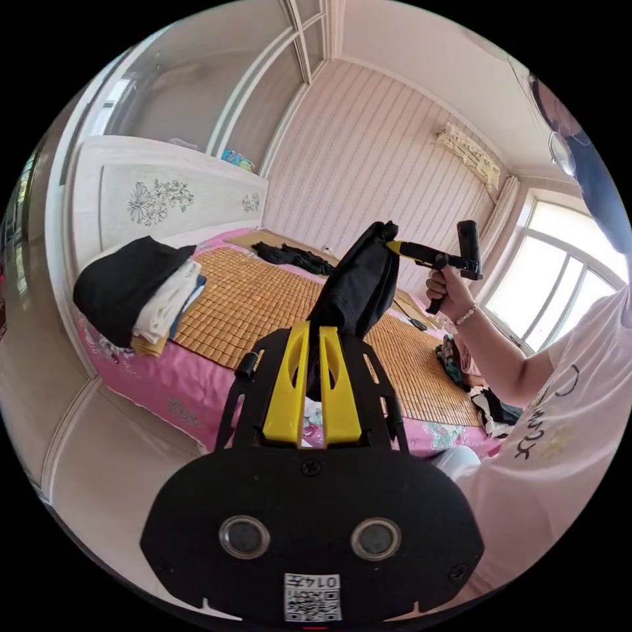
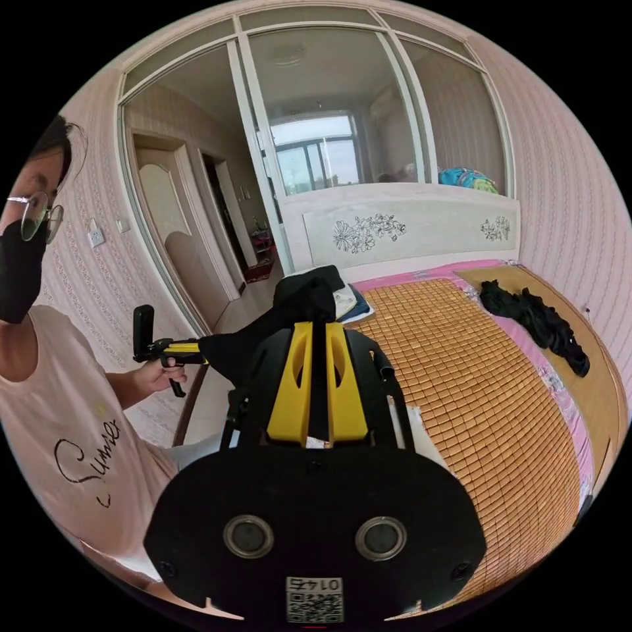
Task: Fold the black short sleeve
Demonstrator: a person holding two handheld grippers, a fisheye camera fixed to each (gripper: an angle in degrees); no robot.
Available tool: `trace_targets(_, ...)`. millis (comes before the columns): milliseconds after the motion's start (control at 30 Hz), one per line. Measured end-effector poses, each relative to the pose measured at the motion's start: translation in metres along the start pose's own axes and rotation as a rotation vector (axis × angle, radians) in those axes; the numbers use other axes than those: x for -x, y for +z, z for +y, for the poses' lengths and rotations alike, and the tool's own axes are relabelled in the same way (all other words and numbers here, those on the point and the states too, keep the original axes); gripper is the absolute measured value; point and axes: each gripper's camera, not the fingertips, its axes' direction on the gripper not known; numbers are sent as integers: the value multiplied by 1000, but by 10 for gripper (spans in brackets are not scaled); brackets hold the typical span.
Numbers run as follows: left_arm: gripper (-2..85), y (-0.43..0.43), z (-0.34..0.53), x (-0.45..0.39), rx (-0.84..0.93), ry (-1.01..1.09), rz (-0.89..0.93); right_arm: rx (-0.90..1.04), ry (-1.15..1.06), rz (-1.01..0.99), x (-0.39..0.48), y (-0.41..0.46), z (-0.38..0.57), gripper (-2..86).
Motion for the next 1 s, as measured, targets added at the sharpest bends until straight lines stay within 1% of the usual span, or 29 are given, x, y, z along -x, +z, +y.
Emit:
trace_targets(33, 11, -20, -4, 16, -40, -10, -48, 8, -26, -9, 6, 12, -14, 25)
trace_targets(100, 16, -43, -17, 43, -104, -15, -133, 44, -115, -33, 27, 63, -76, 30)
trace_targets(133, 26, -53, -31, 66, -140, -37, -193, 52, -130, -32, 31, 77, -94, 33)
trace_targets(167, 37, -59, -48, 91, -172, -59, -252, 69, -131, -24, 36, 109, -130, 38)
trace_targets(200, 44, -60, -56, 104, -189, -67, -285, 91, -117, -9, 37, 145, -167, 48)
trace_targets(233, 61, -59, -69, 132, -232, -98, -360, 101, -108, 12, 37, 164, -183, 53)
trace_targets(267, 83, -57, -76, 162, -265, -147, -439, 133, -64, 72, 33, 205, -209, 70)
trace_targets(300, 86, -56, -77, 176, -272, -187, -475, 206, 9, 102, 27, 245, -225, 82)
trace_targets(333, 93, -53, -73, 200, -258, -245, -526, 262, 43, 111, 25, 264, -229, 86)
trace_targets(367, 93, -54, -63, 214, -243, -300, -538, 368, 88, 112, 23, 296, -227, 93)
trace_targets(400, 93, -54, -57, 216, -240, -296, -532, 408, 89, 101, 28, 312, -218, 101)
trace_targets(467, 81, -55, -22, 197, -235, -210, -571, 404, 34, 116, 45, 317, -196, 103)
trace_targets(533, 68, -49, 7, 168, -191, -107, -600, 423, -67, 185, 67, 312, -166, 103)
trace_targets(600, 39, -43, 39, 128, -179, 20, -645, 462, -201, 323, 101, 293, -120, 97)
trace_targets(633, 7, -39, 62, 95, -220, 113, -684, 461, -231, 362, 110, 286, -108, 92)
trace_targets(667, 0, -34, 82, 64, -240, 176, -688, 451, -278, 443, 128, 269, -84, 85)
trace_targets(700, -3, -31, 90, 51, -234, 198, -674, 418, -294, 531, 144, 250, -60, 81)
trace_targets(733, -5, -22, 102, 25, -206, 230, -617, 406, -297, 577, 152, 240, -49, 81)
trace_targets(800, -6, -7, 117, -10, -173, 260, -520, 390, -308, 749, 179, 205, -8, 89)
trace_targets(867, -3, 13, 133, -61, -160, 326, -409, 415, -287, 813, 194, 179, 17, 101)
trace_targets(1000, 8, 43, 151, -141, -122, 498, -308, 428, -140, 890, 213, 111, 66, 118)
